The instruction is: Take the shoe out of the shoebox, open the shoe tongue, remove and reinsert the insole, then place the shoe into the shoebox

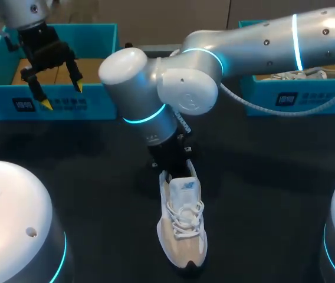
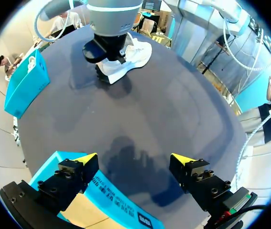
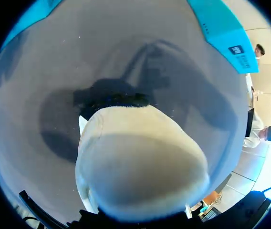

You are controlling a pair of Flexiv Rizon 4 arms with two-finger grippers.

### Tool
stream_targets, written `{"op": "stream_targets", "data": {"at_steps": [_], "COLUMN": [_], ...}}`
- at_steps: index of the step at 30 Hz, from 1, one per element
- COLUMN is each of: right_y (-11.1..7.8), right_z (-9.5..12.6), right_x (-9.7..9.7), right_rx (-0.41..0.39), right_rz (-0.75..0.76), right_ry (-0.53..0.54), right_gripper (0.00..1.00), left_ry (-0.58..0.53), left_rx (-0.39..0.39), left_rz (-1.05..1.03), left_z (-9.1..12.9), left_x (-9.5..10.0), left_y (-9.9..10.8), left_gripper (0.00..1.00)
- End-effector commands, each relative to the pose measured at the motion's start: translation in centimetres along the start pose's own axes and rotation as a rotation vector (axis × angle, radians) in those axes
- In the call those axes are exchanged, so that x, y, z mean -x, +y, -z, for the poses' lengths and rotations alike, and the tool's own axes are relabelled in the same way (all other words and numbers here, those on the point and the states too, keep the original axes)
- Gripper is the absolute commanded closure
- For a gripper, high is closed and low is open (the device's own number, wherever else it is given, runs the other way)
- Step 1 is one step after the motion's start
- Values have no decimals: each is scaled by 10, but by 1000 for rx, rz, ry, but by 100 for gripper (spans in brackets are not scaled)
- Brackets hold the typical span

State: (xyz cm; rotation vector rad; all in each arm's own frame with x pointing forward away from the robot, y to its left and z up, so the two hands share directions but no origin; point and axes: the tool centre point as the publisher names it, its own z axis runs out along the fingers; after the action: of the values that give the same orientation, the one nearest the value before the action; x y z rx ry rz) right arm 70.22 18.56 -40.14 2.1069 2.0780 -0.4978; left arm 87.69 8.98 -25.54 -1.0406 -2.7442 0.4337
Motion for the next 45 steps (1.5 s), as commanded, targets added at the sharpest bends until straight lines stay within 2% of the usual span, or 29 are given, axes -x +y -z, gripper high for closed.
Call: {"op": "stream_targets", "data": {"at_steps": [1,9,14,22,30,33,40,45], "right_y": [2,-13,-12,-3,-2,2,12,12], "right_z": [-9,29,33,15,21,16,-15,-17], "right_x": [0,6,8,12,17,15,8,3], "right_rx": [0,77,88,51,55,43,-11,-17], "right_rz": [6,-3,12,33,41,53,70,81], "right_ry": [23,-78,-112,-117,-209,-224,-141,-97], "right_gripper": [100,100,100,100,100,100,100,100], "left_ry": [0,0,0,0,0,0,0,0], "left_rx": [2,2,2,2,2,2,2,2], "left_rz": [0,0,0,0,0,0,0,0], "left_z": [0,0,0,0,0,0,0,0], "left_x": [0,0,0,0,0,0,0,0], "left_y": [0,0,0,0,0,0,0,0], "left_gripper": [0,0,0,0,0,0,0,0]}}
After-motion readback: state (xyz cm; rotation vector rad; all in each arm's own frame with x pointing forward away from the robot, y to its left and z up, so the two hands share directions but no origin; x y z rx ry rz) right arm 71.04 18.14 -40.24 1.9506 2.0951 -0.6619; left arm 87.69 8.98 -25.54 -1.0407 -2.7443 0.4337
